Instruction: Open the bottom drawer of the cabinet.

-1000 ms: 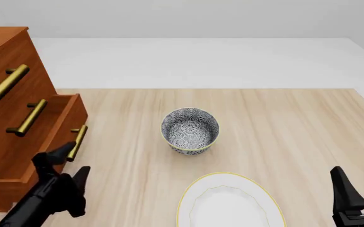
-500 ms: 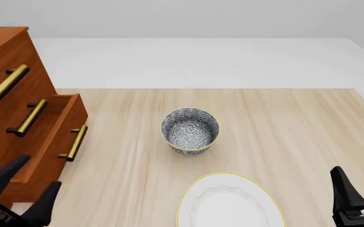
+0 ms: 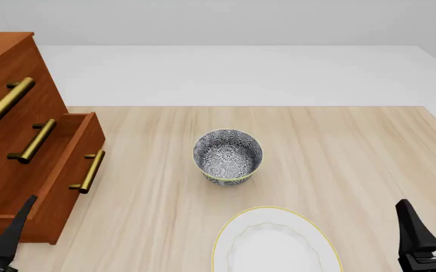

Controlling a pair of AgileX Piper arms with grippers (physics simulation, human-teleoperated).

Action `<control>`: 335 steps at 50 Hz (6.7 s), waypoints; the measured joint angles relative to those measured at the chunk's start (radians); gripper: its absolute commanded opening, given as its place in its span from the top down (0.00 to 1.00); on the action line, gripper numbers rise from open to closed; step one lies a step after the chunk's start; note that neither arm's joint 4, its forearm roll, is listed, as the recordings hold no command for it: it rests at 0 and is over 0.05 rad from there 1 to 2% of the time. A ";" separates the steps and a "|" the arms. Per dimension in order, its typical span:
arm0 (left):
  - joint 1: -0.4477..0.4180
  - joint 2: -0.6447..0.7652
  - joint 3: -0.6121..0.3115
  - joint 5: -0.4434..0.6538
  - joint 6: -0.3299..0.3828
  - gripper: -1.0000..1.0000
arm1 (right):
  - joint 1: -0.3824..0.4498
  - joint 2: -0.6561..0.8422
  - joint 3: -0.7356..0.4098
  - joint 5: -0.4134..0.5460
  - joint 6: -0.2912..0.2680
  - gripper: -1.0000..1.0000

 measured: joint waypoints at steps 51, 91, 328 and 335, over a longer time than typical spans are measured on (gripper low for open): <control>0.104 0.320 -0.240 0.114 -0.734 0.00 | 0.000 0.000 0.000 0.000 0.000 0.00; 0.195 0.455 -0.221 0.175 -0.831 0.00 | 0.000 0.000 0.000 0.000 0.000 0.00; 0.396 1.002 -0.115 -0.200 -0.752 0.00 | 0.000 0.000 0.000 0.000 0.000 0.00; 0.397 1.015 -0.114 -0.210 -0.750 0.00 | 0.000 0.000 0.000 0.000 0.000 0.00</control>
